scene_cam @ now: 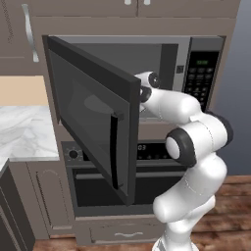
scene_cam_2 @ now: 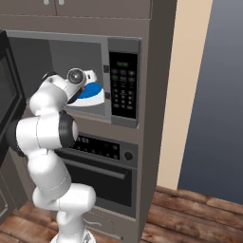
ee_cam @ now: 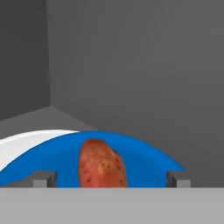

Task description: Pick the sweet potato from the counter and place it in the microwave. Then turn on the microwave.

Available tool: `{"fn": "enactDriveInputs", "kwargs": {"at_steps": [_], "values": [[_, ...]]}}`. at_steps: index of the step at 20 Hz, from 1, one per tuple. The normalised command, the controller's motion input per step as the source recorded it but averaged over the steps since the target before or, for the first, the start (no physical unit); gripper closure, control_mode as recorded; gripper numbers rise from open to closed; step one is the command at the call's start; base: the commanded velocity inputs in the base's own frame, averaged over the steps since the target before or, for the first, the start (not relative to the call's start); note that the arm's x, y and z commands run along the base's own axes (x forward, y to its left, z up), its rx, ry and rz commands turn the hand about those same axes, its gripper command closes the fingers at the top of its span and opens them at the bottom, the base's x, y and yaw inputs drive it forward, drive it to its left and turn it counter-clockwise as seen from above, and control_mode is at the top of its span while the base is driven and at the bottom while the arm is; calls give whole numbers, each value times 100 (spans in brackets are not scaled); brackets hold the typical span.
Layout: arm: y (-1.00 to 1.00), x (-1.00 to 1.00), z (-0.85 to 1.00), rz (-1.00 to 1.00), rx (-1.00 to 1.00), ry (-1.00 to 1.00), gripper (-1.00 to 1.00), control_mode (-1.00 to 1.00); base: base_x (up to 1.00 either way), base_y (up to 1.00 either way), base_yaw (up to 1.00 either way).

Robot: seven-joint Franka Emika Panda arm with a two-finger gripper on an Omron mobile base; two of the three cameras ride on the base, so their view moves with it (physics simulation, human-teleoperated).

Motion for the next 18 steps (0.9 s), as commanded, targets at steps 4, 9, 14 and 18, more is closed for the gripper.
{"fn": "enactDriveInputs", "kwargs": {"at_steps": [4,9,14,18], "values": [[0,-24,17,-10,3,-7,-100,-100,0,0,0],[-5,-30,25,-12,1,-2,-100,-100,0,0,0],[-7,-26,30,-14,0,0,-100,-100,0,0,0],[-3,-23,39,-9,2,0,-100,-100,0,0,0]]}}
